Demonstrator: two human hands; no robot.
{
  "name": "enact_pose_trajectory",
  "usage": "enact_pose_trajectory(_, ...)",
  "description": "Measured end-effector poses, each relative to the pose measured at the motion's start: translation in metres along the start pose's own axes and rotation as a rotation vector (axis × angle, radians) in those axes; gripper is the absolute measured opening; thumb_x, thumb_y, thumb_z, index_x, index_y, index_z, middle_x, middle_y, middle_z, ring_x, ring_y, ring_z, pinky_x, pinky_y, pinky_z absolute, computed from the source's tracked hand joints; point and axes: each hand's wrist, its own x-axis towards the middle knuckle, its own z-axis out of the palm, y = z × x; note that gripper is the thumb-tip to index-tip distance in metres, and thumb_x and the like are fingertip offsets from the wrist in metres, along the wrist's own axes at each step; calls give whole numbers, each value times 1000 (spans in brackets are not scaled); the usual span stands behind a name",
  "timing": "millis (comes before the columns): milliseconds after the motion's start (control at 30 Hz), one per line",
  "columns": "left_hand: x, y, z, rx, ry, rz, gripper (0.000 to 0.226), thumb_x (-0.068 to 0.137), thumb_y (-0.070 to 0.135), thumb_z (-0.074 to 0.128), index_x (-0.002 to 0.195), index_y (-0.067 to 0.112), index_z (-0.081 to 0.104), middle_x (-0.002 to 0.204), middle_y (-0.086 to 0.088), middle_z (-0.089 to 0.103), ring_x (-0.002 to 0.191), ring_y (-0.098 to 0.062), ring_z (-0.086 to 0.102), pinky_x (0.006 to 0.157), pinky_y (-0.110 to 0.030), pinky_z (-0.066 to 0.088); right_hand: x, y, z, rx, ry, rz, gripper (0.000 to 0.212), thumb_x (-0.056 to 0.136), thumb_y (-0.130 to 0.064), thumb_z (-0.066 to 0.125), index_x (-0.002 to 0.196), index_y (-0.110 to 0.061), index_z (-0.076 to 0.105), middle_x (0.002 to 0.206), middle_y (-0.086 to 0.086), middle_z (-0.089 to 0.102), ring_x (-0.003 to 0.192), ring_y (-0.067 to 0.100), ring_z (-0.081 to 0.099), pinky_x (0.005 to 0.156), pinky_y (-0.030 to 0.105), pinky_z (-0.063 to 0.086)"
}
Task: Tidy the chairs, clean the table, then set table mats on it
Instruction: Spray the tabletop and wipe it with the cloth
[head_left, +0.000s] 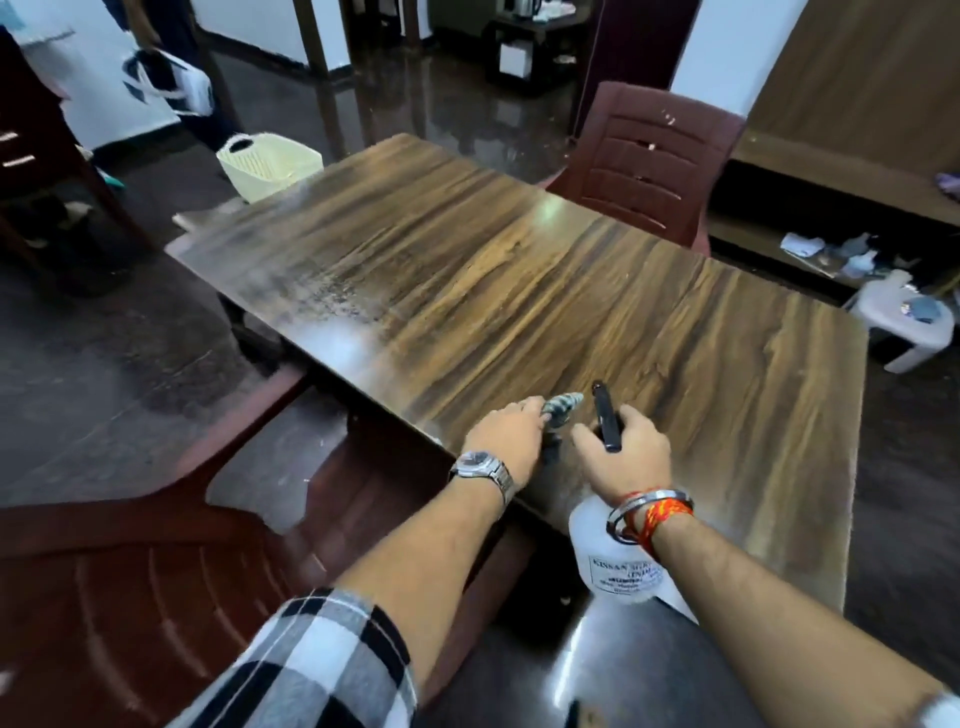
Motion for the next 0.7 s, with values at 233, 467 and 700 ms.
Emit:
enact_pose_trajectory(233,-96,-63,-104,-292,208,-184,30,101,36,35,117,18,52,103,-13,68,94,-34,61,77,-40,48,-61,-72,30,112,3,-55,22,79,-26,67,75,-6,61,65,7,61,63,27,55,59,32,40)
enact_pose_trajectory(467,-187,-129,-163,-472,446,-555,23,97,30,52,84,12,53,69,9,51,74,-17,49,61,-25,25,-110,-111,77,94,-58,-241,29,85,-31,59,64,-17,44,58,2,52,63,33,52,62,38,43)
enact_pose_trajectory(700,-211,-210,-226,-421,387,-543,14,92,32,58,82,23,54,74,7,60,63,-4,53,45,-15,30,-144,-164,144,-19,-119,-291,28,89,-38,58,69,-21,45,66,4,60,66,33,58,63,36,45)
